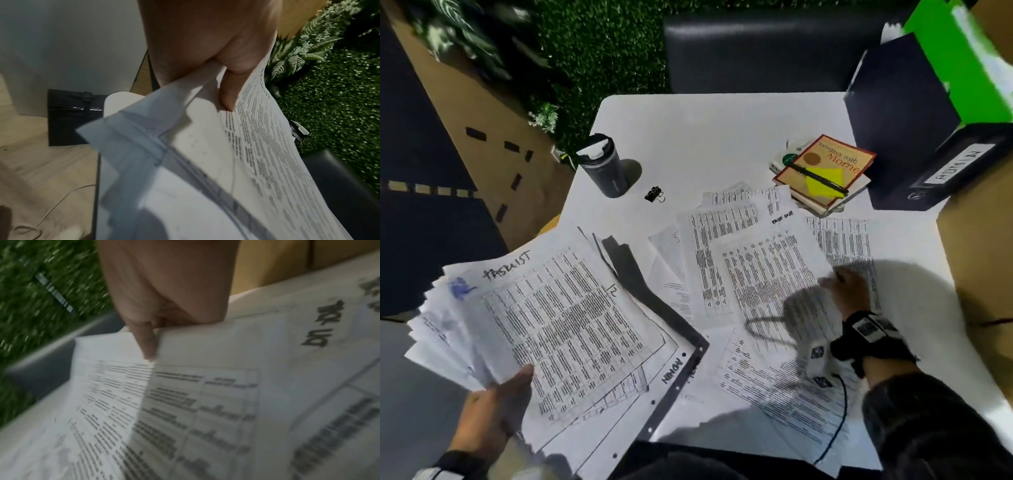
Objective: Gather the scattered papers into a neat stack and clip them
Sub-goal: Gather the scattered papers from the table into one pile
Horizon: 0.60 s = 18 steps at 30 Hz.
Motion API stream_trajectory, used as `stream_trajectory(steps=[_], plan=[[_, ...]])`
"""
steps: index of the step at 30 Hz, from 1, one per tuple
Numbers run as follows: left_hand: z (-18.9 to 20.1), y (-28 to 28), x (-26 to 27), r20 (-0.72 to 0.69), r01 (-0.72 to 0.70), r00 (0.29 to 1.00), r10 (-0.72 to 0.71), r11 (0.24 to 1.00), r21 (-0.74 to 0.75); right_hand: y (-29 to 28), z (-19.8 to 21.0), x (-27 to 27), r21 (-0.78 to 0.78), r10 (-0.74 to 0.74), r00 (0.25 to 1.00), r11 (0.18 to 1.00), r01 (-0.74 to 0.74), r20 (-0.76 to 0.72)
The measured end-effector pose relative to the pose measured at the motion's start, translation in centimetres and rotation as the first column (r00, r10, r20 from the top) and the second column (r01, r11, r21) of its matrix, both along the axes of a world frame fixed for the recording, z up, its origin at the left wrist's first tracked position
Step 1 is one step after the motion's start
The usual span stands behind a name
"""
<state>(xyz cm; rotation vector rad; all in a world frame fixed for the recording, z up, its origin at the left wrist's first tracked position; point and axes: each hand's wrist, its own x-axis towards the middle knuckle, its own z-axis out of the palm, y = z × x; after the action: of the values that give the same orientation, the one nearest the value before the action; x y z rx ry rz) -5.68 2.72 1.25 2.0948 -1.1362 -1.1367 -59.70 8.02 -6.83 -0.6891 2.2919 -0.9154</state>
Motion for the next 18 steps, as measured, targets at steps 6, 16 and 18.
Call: stream_trajectory(steps=[6,16,18], plan=[[0.6,2.2,-1.7,-0.019,-0.109,0.994,0.11,0.994,0.031,-2.9,2.3,-1.1,-0.169,0.045,0.947,0.985,0.01,0.317],[0.4,2.1,-1.4,-0.236,-0.352,0.899,0.37,0.929,0.113,-8.6,-0.8,5.3,0.307,0.087,0.986,0.943,-0.128,0.145],[-0.1,2.0,-1.2,-0.261,-0.385,0.876,0.405,0.914,0.126,-8.5,-1.1,5.8,0.34,0.123,0.988,0.929,-0.146,0.088]])
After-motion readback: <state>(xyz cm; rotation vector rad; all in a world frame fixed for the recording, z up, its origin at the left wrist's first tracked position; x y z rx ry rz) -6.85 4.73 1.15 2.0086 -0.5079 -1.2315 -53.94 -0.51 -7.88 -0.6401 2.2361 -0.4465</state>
